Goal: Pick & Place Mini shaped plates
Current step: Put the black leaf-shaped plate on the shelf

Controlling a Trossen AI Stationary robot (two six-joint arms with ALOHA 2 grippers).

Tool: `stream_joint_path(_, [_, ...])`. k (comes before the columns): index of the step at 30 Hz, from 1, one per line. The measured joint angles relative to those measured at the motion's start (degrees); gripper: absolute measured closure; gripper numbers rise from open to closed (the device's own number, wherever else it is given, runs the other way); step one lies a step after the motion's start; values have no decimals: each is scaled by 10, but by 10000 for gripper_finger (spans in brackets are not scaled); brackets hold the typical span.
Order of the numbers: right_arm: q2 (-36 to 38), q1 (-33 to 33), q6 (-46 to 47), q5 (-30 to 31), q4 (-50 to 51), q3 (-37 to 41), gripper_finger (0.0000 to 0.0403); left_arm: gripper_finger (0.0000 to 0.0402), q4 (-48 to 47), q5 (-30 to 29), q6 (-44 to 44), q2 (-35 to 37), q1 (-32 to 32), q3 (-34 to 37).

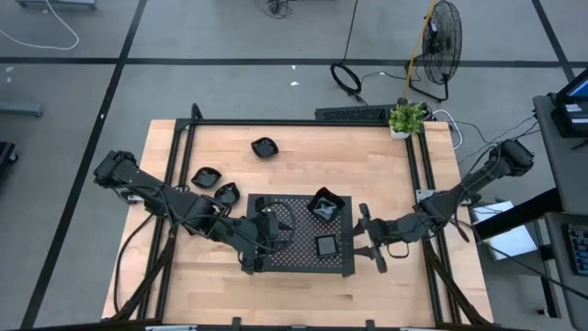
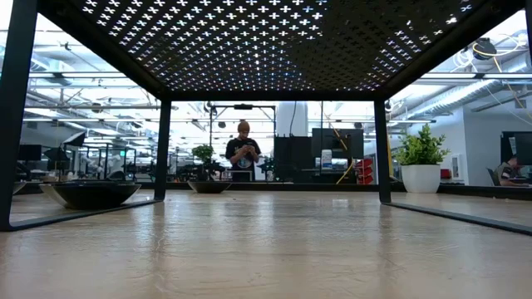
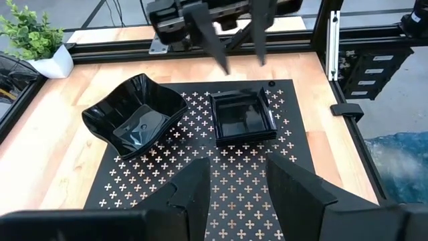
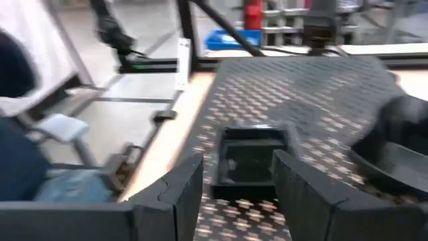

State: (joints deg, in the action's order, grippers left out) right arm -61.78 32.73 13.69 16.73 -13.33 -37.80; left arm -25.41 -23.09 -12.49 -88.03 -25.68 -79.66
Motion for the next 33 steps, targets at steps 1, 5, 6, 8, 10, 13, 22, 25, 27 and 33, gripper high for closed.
stream_joint_path(1, [0, 0, -1, -5, -4, 0, 238, 252, 0, 0, 0, 0, 0, 0])
stream_joint_path(5, [0, 0, -15, -5, 2, 0, 238, 252, 0, 0, 0, 0, 0, 0])
stream_joint_path(6, [0, 0, -18, -5, 1, 0, 238, 252, 0, 1, 1, 0, 0, 0])
stream_joint_path(8, [6, 0, -21, -5, 2, 0, 238, 252, -1, 5, 2, 3, -3, 0])
stream_joint_path(10, [22, 0, -27, -6, 4, 0, 238, 252, -24, 2, 9, 27, -14, 1])
stream_joint_path(13, [69, 1, -20, -6, 20, 0, 238, 252, -44, -30, 11, 80, -29, -2])
stream_joint_path(22, [257, 25, -51, -32, 238, 0, 238, 252, 17, -189, 78, 314, -115, 197])
stream_joint_path(25, [303, 26, -35, -16, 286, 23, 238, 252, 81, -180, 68, 396, -116, 326])
stream_joint_path(27, [335, 26, -61, -16, 268, 53, 238, 252, 127, -174, 61, 451, -115, 405])
stream_joint_path(33, [423, 26, -139, -16, 175, 149, 238, 252, 269, -158, 77, 600, -115, 575])
